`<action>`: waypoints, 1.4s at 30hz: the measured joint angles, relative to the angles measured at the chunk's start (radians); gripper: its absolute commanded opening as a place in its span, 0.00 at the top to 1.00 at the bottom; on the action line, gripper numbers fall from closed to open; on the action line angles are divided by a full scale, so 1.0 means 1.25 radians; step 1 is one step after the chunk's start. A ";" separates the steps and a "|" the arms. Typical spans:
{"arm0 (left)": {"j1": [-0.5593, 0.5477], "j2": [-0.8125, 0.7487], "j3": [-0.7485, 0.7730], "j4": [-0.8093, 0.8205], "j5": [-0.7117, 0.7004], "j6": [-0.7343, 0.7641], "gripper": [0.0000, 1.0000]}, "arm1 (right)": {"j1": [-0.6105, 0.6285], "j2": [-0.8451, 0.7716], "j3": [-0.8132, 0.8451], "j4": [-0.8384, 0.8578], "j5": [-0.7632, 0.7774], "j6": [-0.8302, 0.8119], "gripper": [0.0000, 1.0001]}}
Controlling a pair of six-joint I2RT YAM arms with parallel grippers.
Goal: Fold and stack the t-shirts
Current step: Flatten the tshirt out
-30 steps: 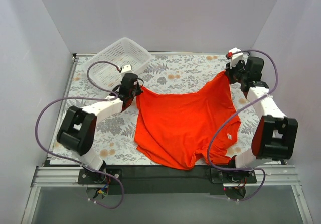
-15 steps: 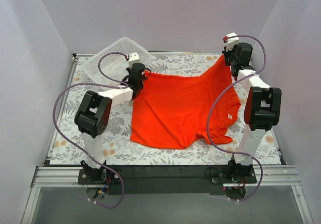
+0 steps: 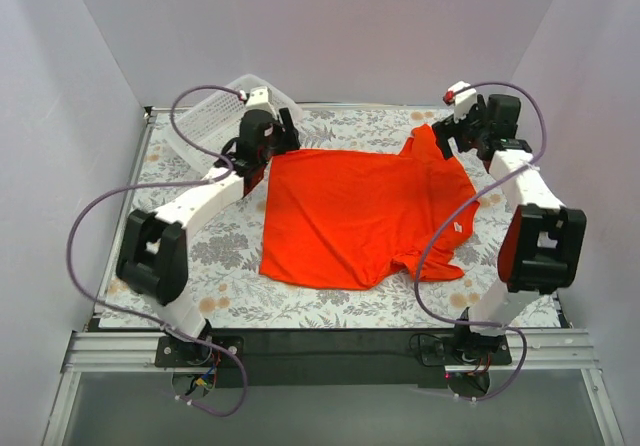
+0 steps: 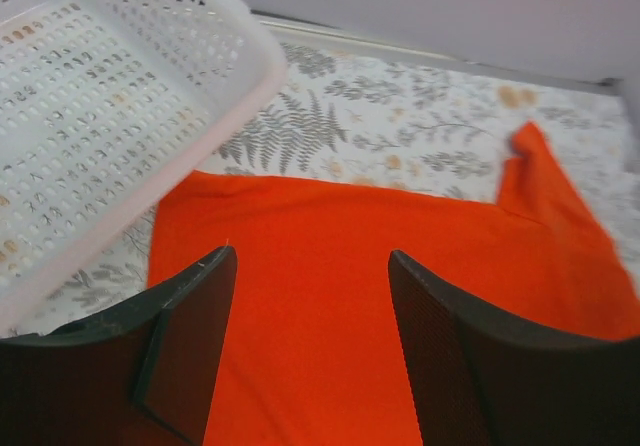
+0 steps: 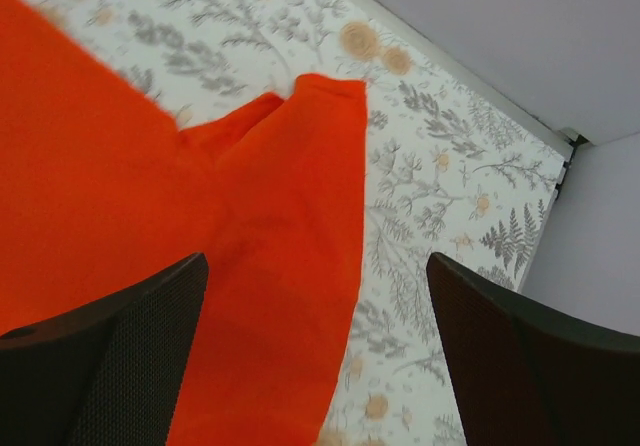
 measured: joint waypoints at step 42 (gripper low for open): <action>-0.006 -0.698 -0.601 -0.350 0.283 -0.371 0.41 | 0.320 -0.512 -0.585 -0.464 0.015 -0.409 0.31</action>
